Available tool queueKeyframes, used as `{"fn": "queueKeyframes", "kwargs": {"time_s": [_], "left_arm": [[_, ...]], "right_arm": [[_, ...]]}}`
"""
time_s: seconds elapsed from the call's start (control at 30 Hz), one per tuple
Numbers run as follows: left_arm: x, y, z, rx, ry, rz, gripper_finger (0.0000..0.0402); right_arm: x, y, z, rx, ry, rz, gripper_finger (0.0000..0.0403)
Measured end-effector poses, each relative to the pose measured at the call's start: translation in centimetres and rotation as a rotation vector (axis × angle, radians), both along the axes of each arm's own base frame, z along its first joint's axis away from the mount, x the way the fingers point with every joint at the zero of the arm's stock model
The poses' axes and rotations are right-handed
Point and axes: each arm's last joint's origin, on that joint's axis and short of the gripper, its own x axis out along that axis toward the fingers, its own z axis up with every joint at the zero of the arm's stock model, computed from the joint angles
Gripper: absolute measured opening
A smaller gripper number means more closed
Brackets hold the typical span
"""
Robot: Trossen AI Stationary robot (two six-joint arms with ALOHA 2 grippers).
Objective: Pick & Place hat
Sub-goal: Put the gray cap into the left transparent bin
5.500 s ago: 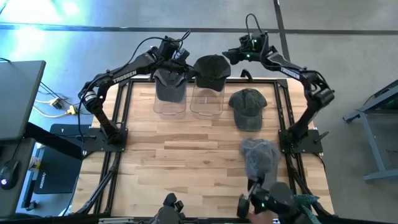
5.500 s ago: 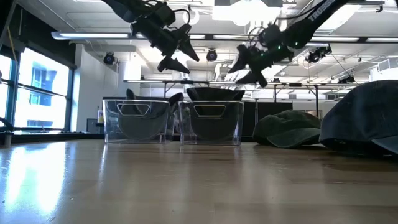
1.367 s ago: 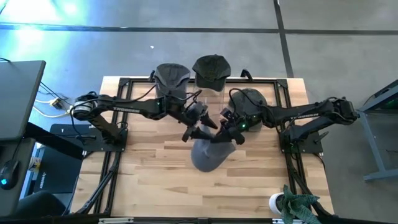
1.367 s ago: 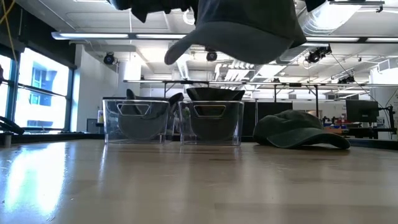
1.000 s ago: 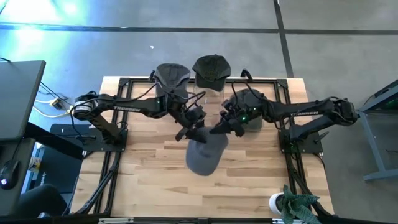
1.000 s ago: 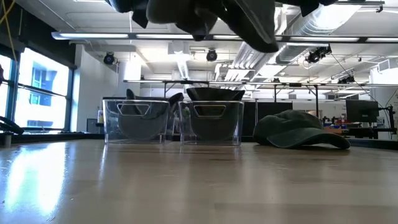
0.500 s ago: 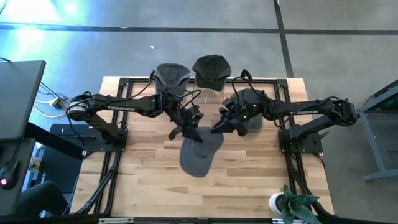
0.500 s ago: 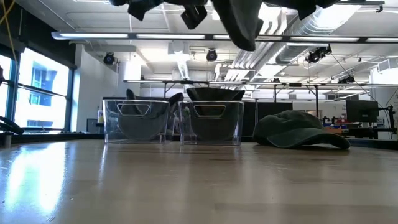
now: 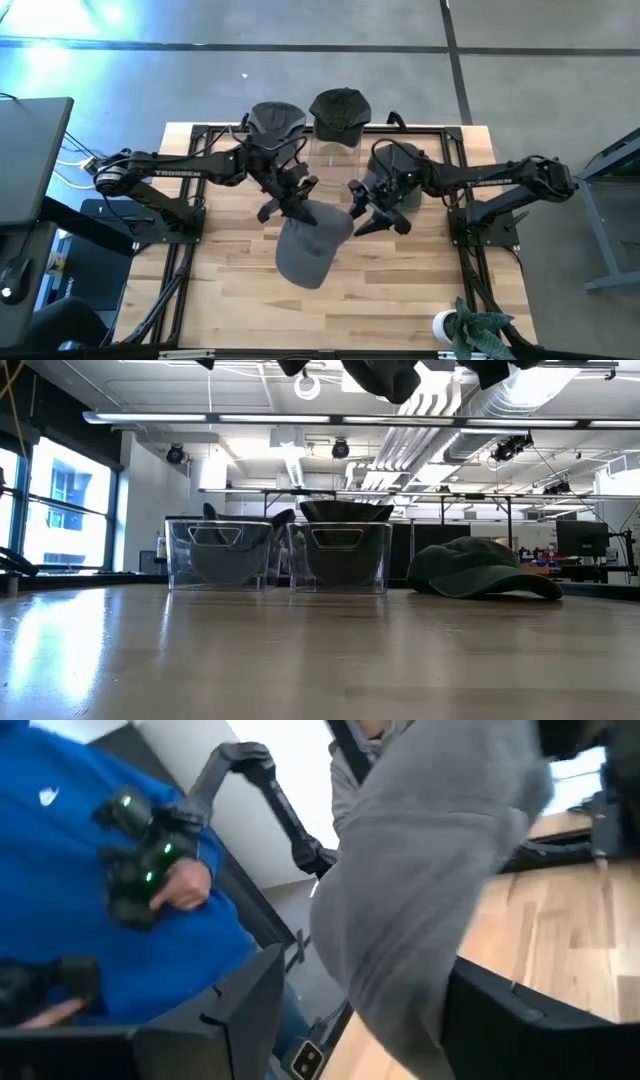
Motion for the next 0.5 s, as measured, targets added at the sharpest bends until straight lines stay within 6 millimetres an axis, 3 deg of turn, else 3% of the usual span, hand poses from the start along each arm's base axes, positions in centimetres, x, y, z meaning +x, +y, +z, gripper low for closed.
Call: {"fn": "queueKeyframes", "kwargs": {"time_s": [0.23,0.5], "left_arm": [[-0.4,0.0,0.7,-0.046,0.009,0.053,0.0000],[-0.3,0.1,1.5,-0.090,-0.039,0.097,0.0000]], "right_arm": [[-0.1,1.0,0.7,0.078,-0.015,0.146,0.0199],[-0.1,-0.8,0.5,0.183,0.103,0.079,0.0197]]}}
